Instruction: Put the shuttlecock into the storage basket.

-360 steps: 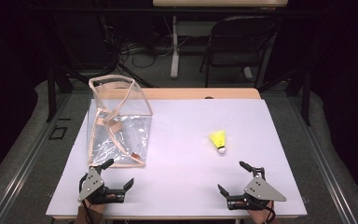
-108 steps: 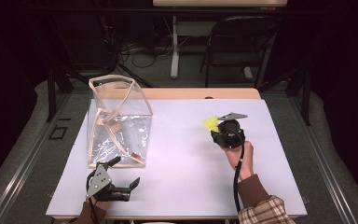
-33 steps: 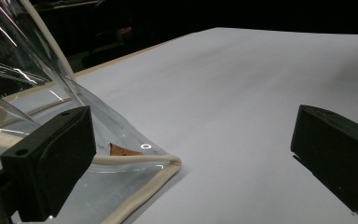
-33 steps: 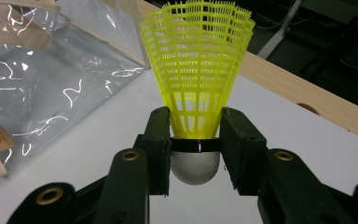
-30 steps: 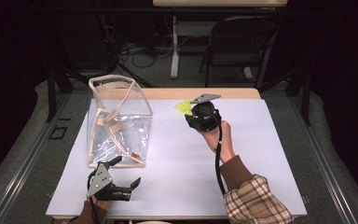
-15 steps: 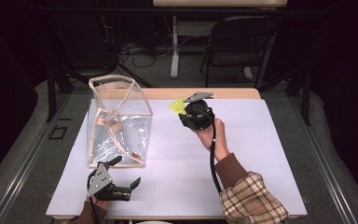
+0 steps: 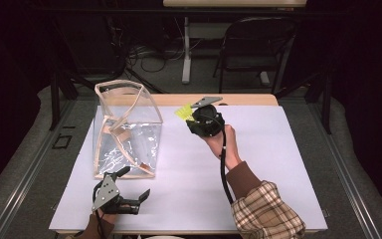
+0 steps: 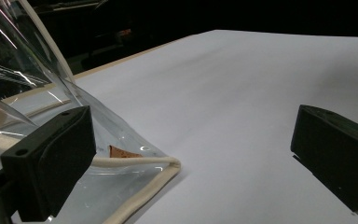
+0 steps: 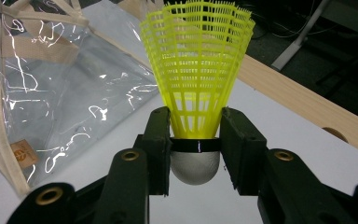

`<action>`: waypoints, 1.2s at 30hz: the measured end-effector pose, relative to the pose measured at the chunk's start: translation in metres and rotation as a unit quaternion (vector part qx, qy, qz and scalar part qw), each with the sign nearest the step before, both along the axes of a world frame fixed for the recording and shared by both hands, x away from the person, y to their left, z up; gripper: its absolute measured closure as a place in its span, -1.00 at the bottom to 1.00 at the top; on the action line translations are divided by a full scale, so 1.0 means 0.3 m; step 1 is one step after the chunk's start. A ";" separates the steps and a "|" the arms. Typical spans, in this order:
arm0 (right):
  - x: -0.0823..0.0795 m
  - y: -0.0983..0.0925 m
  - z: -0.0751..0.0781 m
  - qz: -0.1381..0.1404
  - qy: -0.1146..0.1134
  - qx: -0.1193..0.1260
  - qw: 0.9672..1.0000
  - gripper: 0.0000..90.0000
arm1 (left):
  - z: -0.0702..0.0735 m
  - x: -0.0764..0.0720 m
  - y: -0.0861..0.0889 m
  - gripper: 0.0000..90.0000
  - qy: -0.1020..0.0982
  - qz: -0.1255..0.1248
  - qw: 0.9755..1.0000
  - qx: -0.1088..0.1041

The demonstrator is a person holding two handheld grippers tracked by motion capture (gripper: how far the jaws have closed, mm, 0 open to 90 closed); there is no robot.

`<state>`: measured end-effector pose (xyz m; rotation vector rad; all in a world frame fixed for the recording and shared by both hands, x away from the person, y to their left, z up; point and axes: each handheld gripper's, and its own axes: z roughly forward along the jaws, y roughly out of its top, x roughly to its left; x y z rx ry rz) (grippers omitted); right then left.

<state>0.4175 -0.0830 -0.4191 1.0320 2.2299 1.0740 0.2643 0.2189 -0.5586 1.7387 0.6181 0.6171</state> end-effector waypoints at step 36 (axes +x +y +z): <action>0.038 0.064 0.083 0.022 -0.013 0.006 1.000 0.43 | 0.001 0.002 0.004 -1.00 0.000 -0.001 1.000 0.000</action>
